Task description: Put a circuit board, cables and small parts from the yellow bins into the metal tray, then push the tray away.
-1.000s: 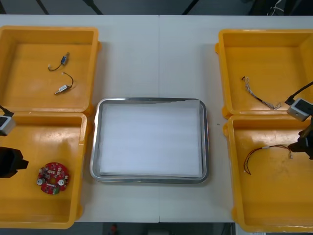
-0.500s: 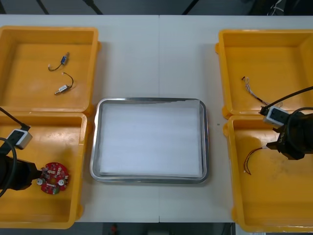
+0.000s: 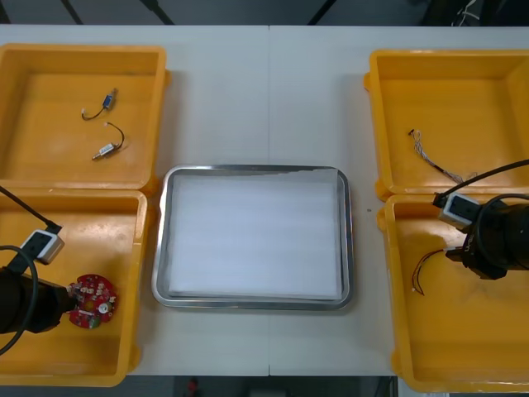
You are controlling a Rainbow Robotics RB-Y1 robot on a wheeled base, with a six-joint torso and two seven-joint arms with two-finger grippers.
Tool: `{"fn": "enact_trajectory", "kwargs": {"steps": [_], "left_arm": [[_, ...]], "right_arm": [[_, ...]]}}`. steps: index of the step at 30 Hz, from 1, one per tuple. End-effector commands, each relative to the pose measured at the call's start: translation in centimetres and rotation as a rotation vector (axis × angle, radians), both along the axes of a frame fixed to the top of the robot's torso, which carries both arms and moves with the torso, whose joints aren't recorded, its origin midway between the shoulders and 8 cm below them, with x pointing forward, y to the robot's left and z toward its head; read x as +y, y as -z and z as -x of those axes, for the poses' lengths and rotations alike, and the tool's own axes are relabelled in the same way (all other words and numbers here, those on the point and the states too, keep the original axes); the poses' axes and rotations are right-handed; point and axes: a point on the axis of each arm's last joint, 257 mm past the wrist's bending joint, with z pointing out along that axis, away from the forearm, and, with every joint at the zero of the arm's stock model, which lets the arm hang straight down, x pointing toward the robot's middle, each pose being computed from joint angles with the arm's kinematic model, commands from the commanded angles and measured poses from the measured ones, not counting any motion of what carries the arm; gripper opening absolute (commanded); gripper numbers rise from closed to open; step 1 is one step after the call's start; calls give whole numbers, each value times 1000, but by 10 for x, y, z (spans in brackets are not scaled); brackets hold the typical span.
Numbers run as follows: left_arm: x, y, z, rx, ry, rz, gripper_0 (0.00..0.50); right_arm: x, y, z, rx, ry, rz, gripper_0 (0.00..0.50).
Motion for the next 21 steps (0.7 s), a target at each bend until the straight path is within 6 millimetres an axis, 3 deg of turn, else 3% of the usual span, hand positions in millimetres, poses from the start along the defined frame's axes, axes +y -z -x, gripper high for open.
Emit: {"fn": "enact_trajectory", "kwargs": {"steps": [1, 21], "left_arm": [[-1, 11, 12, 21, 33, -14, 500], [-1, 20, 13, -5, 60, -42, 500]], "right_arm": [[-16, 10, 1, 2, -40, 75, 500], [-30, 17, -1, -6, -78, 178, 500]]}}
